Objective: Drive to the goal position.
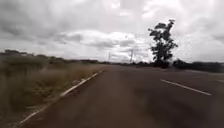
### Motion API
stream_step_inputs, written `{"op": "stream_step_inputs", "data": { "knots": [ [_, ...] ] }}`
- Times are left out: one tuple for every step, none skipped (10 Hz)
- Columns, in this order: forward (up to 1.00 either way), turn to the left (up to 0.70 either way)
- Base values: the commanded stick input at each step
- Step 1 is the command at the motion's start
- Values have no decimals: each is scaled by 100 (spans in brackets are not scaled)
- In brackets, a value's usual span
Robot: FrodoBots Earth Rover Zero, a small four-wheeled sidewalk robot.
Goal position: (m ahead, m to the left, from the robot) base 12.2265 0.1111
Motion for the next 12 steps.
{"op": "stream_step_inputs", "data": {
  "knots": [
    [50, 0],
    [50, 0],
    [50, 0],
    [50, 0],
    [50, 0],
    [50, 0],
    [50, 0],
    [50, 0],
    [50, 0],
    [50, 0],
    [50, 0],
    [50, 0]
  ]
}}
